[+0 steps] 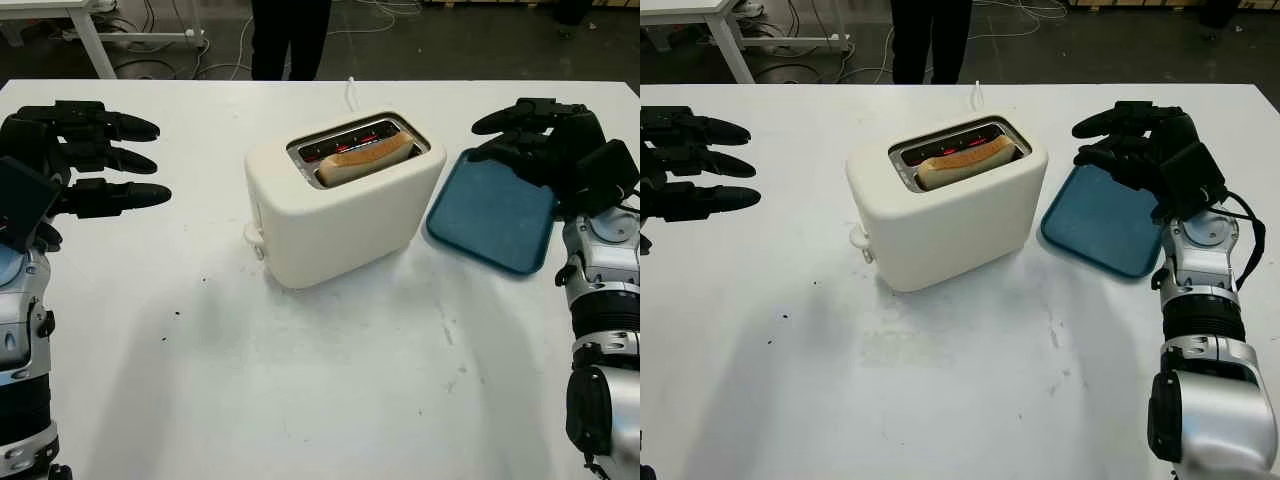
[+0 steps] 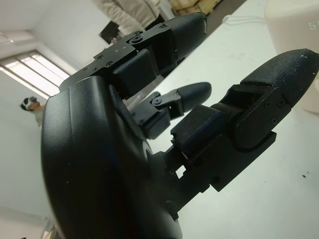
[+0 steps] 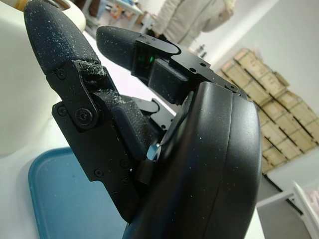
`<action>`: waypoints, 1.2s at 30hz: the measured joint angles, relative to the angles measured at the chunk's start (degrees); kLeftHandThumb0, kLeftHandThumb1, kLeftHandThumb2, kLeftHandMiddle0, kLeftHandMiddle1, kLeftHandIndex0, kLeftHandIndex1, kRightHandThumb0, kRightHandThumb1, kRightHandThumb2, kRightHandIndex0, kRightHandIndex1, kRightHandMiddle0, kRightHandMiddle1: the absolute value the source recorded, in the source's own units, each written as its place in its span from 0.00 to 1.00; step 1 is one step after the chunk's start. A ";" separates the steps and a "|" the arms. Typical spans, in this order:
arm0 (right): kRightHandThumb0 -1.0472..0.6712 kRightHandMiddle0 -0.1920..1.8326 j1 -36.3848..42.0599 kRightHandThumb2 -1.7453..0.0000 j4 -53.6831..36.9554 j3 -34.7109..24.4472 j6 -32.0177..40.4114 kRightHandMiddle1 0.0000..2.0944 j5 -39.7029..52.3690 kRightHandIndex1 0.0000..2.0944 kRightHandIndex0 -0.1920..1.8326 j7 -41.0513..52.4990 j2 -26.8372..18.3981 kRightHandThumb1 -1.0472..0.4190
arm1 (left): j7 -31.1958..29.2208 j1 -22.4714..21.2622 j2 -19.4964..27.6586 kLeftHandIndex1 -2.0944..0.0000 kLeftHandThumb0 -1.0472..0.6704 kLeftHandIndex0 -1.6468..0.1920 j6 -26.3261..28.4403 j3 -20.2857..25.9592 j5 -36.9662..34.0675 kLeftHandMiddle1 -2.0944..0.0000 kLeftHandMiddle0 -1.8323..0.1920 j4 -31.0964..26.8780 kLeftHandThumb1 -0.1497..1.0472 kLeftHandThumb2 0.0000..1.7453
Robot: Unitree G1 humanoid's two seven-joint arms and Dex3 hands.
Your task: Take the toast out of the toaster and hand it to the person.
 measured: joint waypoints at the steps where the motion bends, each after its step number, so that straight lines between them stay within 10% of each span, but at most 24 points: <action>1: 0.00 0.64 0.00 1.00 0.00 0.00 0.00 0.25 0.01 0.38 0.61 0.01 0.00 0.17 | 0.01 0.00 0.00 0.85 0.01 0.27 0.00 0.00 0.00 0.76 0.33 0.00 0.43 0.00; 36: 0.00 0.65 0.00 1.00 -0.01 -0.01 0.00 0.23 0.02 0.36 0.62 0.14 0.00 0.17 | 0.00 0.00 0.00 0.84 0.01 0.28 0.38 0.06 -0.01 0.75 0.33 -0.03 0.43 0.00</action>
